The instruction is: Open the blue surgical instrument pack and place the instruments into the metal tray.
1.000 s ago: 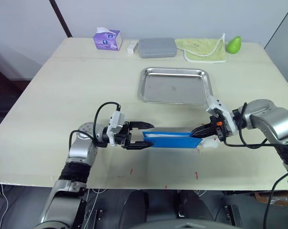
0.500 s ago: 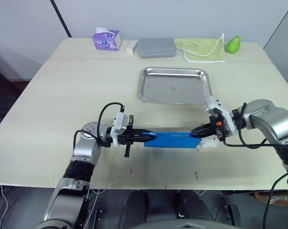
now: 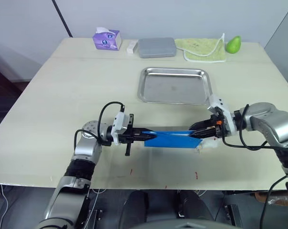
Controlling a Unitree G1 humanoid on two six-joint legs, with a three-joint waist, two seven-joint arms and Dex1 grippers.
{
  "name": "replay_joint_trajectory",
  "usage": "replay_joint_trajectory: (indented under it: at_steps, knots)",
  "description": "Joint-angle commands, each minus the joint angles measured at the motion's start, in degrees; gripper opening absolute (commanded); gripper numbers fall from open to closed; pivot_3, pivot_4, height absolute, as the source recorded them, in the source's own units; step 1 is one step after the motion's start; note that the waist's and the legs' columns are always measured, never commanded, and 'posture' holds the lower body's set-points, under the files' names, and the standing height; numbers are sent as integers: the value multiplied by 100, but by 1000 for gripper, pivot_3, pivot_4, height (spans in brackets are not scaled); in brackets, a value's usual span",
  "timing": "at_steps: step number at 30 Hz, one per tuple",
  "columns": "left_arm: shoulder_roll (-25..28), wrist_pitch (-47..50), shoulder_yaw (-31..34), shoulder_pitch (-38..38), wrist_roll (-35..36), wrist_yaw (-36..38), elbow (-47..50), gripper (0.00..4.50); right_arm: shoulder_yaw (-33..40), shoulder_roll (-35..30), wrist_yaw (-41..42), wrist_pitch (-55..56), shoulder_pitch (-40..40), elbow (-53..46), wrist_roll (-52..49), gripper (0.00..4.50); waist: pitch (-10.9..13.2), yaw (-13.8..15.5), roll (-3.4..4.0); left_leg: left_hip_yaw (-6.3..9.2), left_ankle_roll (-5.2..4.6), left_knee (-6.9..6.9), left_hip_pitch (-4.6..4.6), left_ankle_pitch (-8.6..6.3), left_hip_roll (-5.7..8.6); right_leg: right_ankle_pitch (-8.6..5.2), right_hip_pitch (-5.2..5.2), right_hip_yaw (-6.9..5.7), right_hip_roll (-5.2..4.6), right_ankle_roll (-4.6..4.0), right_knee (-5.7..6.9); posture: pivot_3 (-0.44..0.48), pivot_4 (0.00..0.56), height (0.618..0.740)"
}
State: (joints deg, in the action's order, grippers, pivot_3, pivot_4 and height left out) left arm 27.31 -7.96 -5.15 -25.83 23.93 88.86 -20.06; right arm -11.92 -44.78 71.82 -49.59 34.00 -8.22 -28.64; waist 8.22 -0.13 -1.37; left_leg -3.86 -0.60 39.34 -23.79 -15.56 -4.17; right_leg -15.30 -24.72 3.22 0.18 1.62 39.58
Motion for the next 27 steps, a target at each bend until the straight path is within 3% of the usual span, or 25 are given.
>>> replay_joint_trajectory:
  at_steps: [1,4,12,19,23,27]
  knots:
    - [73,-73,-14,-56,-25,174,8,0,778,-155,-113,74,-211,-474,-395,3173,0,-1,0,-1,0,0,1,0,0,0,0,1,0,0,0,0,150,736]
    - [121,-68,5,-90,-31,183,-8,0,1775,-371,-68,145,-756,-954,-916,4434,1,33,0,5,0,0,-3,0,1,0,0,-3,0,0,-2,0,150,736]
    - [199,-92,47,-128,-4,192,-78,0,3916,-935,113,469,-2643,-1983,-1567,4434,1,46,0,8,0,-1,0,0,1,0,4,-2,3,1,-5,0,150,736]
    - [237,-121,76,-147,5,187,-137,0,5798,-995,97,277,-4314,-2517,-1752,4434,0,79,1,14,0,-2,3,0,2,0,11,-5,6,2,-7,0,150,736]
    - [244,-136,84,-169,11,179,-163,0,6365,-983,70,191,-4829,-2723,-1966,4434,0,74,0,14,0,-2,11,0,3,0,19,-2,7,2,-8,0,150,736]
    - [246,-156,84,-181,9,185,-192,0,6454,-1010,-86,187,-4986,-2832,-2141,4434,0,75,0,16,0,-2,9,0,3,-1,19,-3,8,2,-9,0,150,736]
